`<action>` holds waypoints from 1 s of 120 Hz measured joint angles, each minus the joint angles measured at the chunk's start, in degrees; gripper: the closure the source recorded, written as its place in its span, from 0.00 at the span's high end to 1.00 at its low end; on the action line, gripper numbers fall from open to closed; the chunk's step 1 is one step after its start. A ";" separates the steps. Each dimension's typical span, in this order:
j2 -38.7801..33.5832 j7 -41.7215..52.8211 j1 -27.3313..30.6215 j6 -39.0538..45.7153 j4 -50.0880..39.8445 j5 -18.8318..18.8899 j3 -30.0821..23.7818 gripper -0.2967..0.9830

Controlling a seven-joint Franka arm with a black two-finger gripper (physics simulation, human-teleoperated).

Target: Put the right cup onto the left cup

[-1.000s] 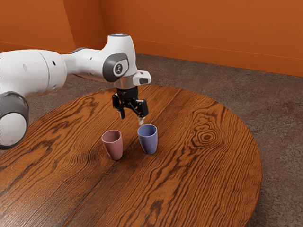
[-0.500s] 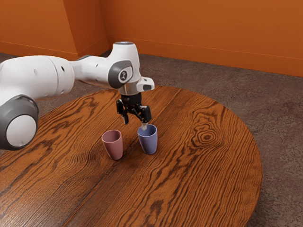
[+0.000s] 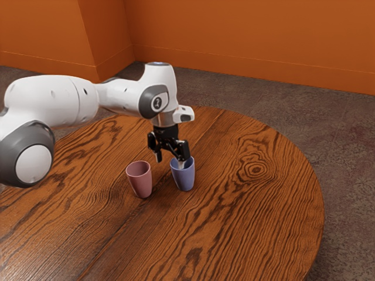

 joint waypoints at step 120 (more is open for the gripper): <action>0.80 -1.41 -0.12 1.99 -0.02 0.49 -0.62 0.17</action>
